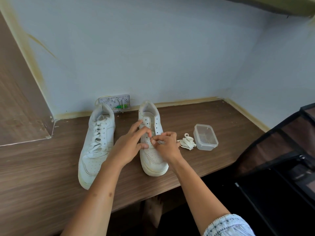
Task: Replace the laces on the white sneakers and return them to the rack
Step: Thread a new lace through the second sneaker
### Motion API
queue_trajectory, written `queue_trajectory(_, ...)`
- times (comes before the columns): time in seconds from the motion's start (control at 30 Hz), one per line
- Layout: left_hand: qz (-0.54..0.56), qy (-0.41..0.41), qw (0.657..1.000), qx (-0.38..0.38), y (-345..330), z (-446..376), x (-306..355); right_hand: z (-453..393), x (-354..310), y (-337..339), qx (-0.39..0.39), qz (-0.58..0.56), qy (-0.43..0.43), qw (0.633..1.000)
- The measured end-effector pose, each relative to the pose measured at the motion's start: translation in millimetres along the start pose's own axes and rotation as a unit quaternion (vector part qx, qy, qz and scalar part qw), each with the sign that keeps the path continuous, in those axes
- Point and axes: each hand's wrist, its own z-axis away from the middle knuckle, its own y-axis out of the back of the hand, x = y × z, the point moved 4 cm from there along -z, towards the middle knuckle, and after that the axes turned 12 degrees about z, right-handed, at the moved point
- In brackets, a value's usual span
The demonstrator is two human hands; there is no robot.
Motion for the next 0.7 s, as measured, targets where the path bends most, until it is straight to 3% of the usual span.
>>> queue_trajectory(0.2,0.015,-0.013,1.0,0.012,-2,1,1,2,-3,-1,0.0,-0.021,-0.004,1.0)
queue_trajectory(0.43,0.039,0.011,0.999,0.036,3,-1,-7,34,-11,13,0.145,0.212,0.049,0.965)
queue_trajectory(0.57,0.03,0.016,0.998,0.058,3,2,-2,58,-3,0,0.104,0.266,0.067,0.956)
queue_trajectory(0.7,-0.054,-0.033,0.993,0.095,2,4,7,55,0,-5,0.1,0.317,0.086,0.939)
